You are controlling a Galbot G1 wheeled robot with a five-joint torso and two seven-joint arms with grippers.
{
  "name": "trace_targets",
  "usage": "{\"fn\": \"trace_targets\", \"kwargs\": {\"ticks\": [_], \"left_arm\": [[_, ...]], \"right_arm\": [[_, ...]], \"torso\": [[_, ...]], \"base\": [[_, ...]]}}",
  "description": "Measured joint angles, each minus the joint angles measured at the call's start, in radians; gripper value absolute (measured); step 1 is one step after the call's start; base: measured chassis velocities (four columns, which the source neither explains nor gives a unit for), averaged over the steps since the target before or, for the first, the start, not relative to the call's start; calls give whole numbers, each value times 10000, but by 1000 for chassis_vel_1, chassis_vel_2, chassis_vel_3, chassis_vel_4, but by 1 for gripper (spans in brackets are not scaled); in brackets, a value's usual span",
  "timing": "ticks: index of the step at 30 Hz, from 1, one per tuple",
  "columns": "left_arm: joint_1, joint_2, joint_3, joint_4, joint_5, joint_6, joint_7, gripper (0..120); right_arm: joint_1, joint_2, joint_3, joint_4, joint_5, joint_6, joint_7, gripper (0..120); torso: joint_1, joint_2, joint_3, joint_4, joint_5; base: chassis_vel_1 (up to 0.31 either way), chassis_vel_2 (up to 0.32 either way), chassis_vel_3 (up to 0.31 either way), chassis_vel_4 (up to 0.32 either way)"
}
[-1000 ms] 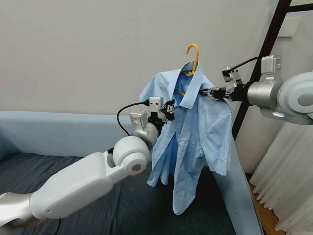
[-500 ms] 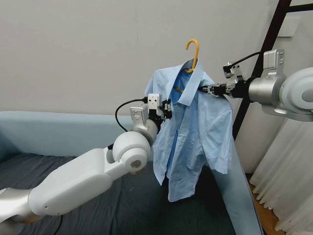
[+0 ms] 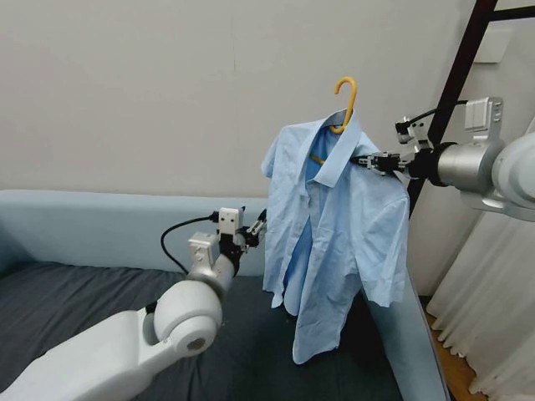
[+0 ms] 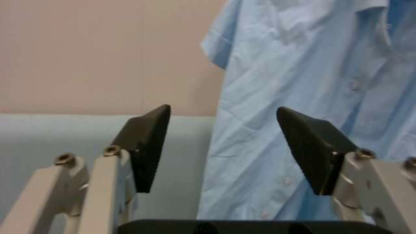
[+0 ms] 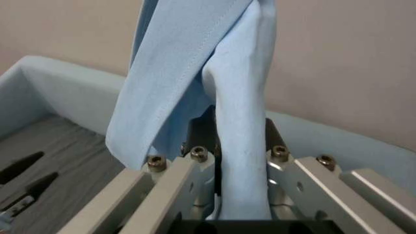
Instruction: Pick up the clothes from the sofa and hang them on the clothes hanger.
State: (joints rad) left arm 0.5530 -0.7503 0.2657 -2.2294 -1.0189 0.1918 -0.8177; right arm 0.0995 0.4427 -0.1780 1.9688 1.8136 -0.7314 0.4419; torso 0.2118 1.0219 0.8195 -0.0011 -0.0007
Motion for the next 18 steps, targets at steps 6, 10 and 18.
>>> {"fn": "trace_targets", "kwargs": {"ticks": [6, 10, 18], "left_arm": [[2969, 216, -2146, -175, 1190, -993, 1320, 94], [4511, -90, -3162, 603, 2282, -2183, 2781, 100], [7446, -1260, -5323, 1664, 3884, -3786, 4737, 100]], "right_arm": [[-705, -492, 740, 181, 257, 1, 171, 7], [-1337, -761, 1200, 270, 255, 1, 199, 7], [-1865, -1190, 1760, 614, 497, 6, 513, 7]], "torso": [[0, 0, -1, 1, -1], [-1, 0, -1, -3, 1], [-1, 0, 0, 1, 0]], "base": [[0, 0, 0, 0], [0, 0, 0, 0], [0, 0, 0, 0]]}}
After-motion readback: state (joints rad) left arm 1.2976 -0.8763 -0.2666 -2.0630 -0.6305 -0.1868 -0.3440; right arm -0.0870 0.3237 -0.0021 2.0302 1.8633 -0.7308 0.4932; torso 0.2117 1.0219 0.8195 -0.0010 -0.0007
